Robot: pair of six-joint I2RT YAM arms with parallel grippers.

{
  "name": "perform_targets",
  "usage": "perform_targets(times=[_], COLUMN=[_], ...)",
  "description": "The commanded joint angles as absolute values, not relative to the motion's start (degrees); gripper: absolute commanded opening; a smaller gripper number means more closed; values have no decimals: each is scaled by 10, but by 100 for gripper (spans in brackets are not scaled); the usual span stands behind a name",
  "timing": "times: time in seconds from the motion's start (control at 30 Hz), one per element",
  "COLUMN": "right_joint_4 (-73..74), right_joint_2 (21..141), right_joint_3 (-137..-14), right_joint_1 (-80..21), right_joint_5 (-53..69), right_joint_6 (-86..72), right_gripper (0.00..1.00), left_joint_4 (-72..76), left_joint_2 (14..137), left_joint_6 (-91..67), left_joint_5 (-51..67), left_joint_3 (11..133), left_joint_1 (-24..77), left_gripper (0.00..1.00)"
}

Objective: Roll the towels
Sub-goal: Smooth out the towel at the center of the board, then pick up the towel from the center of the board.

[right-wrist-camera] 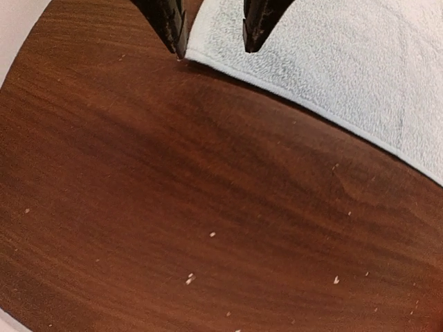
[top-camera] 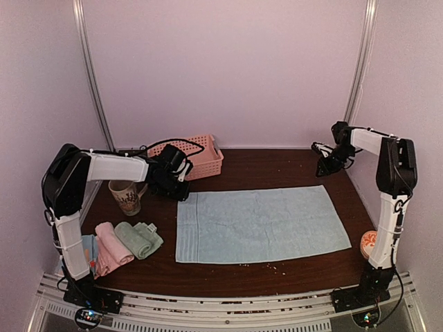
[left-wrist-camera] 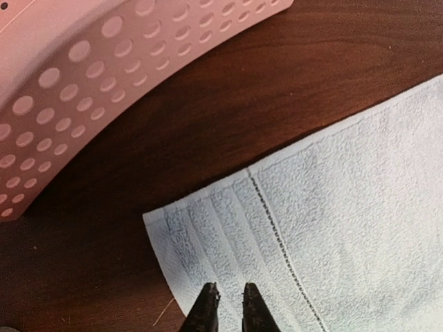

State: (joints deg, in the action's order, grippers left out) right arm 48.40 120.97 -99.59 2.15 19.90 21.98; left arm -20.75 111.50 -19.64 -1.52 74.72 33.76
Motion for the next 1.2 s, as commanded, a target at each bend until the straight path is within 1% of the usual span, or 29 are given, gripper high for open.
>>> perform_targets(times=[0.0, 0.07, 0.1, 0.17, 0.37, 0.7, 1.03, 1.17], right_joint_4=[498, 495, 493, 495, 511, 525, 535, 535], right_joint_2=[1254, 1264, 1266, 1273, 1289, 1302, 1287, 1278], right_joint_3=[-1040, -1043, -1043, -1044, -1050, -1051, -1042, -1039], right_joint_1=[33, 36, 37, 38, 39, 40, 40, 41], right_joint_5=[177, 173, 170, 166, 161, 156, 164, 172], right_joint_6=[180, 170, 166, 163, 166, 172, 180, 174], right_gripper=[30, 30, 30, 31, 33, 33, 33, 36], left_joint_4=[-201, -189, -184, -182, -188, -186, -187, -185], left_joint_2=[1095, 1086, 1082, 1079, 1085, 1089, 1092, 1090], left_joint_6=[-196, -204, -208, -210, -207, -206, -200, -198], left_joint_5=[1, 5, 5, 1, -2, -6, -4, -2], left_joint_3=[753, 740, 735, 730, 732, 732, 730, 728], left_joint_1=[334, 334, 334, 334, 334, 334, 333, 333], left_gripper=[26, 38, 41, 43, 43, 43, 42, 42])
